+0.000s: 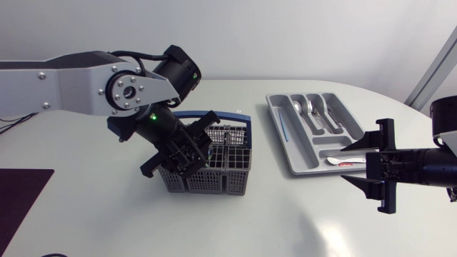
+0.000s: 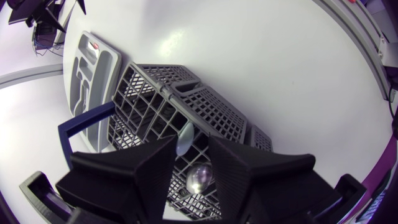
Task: Unload the cutlery basket into the drawer organizer.
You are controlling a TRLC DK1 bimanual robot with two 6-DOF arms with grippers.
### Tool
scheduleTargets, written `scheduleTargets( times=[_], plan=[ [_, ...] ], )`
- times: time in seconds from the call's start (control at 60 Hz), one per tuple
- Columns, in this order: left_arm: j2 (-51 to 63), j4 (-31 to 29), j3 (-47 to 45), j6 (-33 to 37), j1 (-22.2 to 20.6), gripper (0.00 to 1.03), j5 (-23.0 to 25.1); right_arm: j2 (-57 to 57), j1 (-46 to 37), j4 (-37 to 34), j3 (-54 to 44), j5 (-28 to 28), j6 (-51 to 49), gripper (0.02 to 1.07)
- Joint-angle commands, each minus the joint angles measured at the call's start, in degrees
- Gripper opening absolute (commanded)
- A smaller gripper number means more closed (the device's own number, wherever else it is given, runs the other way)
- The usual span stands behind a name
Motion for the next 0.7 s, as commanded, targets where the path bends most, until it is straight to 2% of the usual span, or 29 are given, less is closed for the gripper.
scheduleTargets(
  times=[0.0,0.117,0.333,0.683],
  plan=[
    [2.6,-0.8,2.3,3.5,-0.3,0.24,-0.5,0.1,0.2,-0.6,-1.6,-0.6,1.1,0.75],
    [3.8,-1.2,3.8,4.3,-0.8,0.12,-0.7,0.2,0.2,-0.4,-2.3,-0.8,1.2,0.75],
    [4.2,-2.9,5.9,5.2,-1.6,0.08,-0.9,2.2,-1.1,1.4,-2.6,-1.7,1.1,0.75],
    [4.2,-8.2,10.6,5.4,-2.9,0.08,-1.0,3.2,-1.5,3.0,-4.3,-2.6,0.8,0.75]
  ],
)
